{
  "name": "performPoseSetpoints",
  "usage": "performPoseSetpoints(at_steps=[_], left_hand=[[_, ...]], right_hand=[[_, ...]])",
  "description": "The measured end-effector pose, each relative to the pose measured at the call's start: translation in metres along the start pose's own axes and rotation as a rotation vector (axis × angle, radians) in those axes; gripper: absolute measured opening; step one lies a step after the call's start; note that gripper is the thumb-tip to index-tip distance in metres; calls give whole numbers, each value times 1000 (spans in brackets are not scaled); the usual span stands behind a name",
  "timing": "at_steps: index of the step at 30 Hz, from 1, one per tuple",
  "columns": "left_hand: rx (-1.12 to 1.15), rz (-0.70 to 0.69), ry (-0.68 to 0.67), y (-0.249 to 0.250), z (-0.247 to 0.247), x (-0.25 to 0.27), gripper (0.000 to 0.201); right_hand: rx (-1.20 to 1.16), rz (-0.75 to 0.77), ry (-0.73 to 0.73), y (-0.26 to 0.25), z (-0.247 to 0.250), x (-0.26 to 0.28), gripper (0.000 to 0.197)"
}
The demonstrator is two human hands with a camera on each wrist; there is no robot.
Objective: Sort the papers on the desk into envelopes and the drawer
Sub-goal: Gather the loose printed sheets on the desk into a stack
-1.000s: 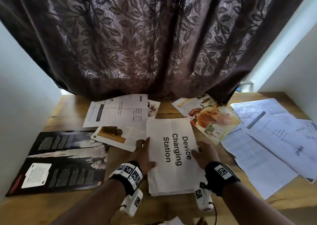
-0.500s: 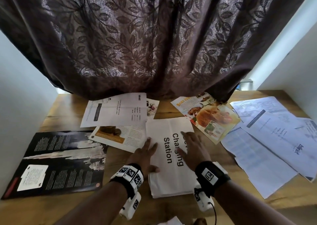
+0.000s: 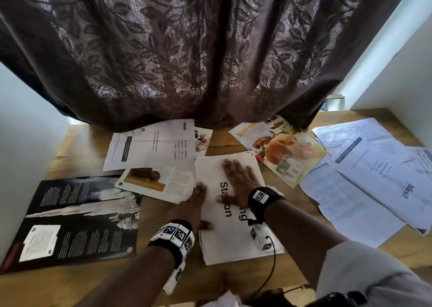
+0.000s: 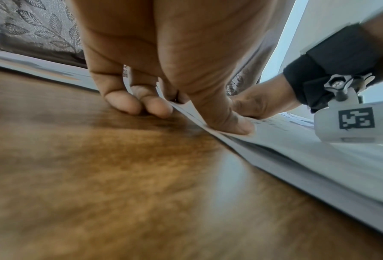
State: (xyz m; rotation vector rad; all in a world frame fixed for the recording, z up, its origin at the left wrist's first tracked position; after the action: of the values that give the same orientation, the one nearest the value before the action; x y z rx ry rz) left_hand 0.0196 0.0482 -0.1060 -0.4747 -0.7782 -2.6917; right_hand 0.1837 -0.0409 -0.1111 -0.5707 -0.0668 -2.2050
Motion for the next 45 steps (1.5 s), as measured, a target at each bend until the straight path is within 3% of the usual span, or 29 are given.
performPoseSetpoints(at_steps=[9,18,22,25,28,33,38,45], left_hand=[[-96,-14,-18,5,1,0,121],[-118,-20,-54,3,4,-2,124],[-298,34,-6,34,29,3,113],[-323,-93,27,80,23,-3,115],[-296,-239,-77,108,-14,-10,128],[-297,-226,-112,70,-37,4,156],[-237,-226,-91,29,-27,29,159],[-231,-191,-89,28,-25,31,160]], right_hand=[[70,-81,-49,36,-4,22,131],[75,-119,-143,68,-23,95,132],[70,-123,-170,69,-24,100,133],[76,-121,-163,68,-24,99,132],[99,-136,-158,69,-24,100,132],[64,-120,-143,71,-25,98,130],[48,-100,-132,73,-28,97,130],[35,-101,-124,71,-27,98,130]])
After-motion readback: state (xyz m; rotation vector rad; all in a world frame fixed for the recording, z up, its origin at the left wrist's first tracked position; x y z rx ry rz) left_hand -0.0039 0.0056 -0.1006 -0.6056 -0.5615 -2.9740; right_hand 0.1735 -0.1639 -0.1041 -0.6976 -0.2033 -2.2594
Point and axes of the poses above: each hand's wrist, its own x-axis away from the middle knuckle, its own z-axis out of the back of the hand, y = z × x, the point moved 6 cm from there along -x, towards the middle knuckle, and after that the axes turned 11 degrees about -z, right-handed, at the moved point
